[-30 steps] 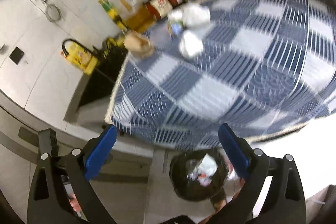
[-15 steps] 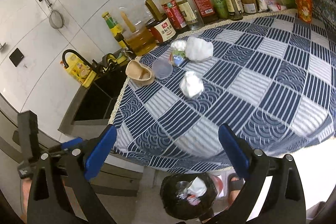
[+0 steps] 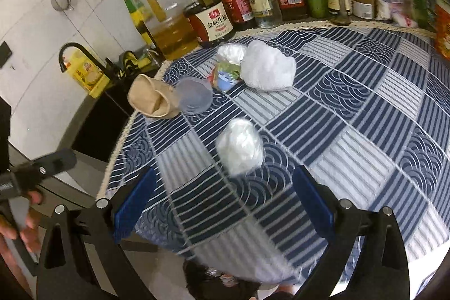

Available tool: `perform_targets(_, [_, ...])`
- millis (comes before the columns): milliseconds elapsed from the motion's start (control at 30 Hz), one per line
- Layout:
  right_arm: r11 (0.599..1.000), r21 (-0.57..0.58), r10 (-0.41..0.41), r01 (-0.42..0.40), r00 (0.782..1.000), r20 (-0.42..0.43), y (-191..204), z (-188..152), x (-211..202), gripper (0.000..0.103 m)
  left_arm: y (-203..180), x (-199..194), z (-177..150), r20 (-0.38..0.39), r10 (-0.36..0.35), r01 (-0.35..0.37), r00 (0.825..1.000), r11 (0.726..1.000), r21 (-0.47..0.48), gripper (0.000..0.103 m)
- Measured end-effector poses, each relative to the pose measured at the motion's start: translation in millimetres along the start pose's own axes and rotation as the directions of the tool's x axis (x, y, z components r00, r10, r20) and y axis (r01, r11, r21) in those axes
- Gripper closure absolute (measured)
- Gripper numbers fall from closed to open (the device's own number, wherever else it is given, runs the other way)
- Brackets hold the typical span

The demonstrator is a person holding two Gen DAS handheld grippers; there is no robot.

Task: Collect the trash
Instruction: 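Grasp the clear plastic bag with the right tool while the left tool grasps the tan paper cup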

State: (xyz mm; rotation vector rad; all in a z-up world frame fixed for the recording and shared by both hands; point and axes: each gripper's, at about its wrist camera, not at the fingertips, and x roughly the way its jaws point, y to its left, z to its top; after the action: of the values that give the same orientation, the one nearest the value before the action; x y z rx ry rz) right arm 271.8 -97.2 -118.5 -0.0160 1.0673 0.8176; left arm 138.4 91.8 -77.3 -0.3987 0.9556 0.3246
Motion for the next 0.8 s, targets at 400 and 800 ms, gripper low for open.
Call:
perform_targets(400, [0.995, -0.101, -0.028, 0.02, 0.997, -0.072, -2, 12, 45, 0.029, -17, 40, 41, -0.064, 0.086, -0.087, 0.994, 0.996, -0.028, 0.007])
perform_targets(800, [0.987, -0.154, -0.058, 0.044, 0.994, -0.089, -4, 11, 59, 0.057, -27, 53, 61, -0.084, 0.129, -0.131, 0.988, 0.991, -0.011, 0.007])
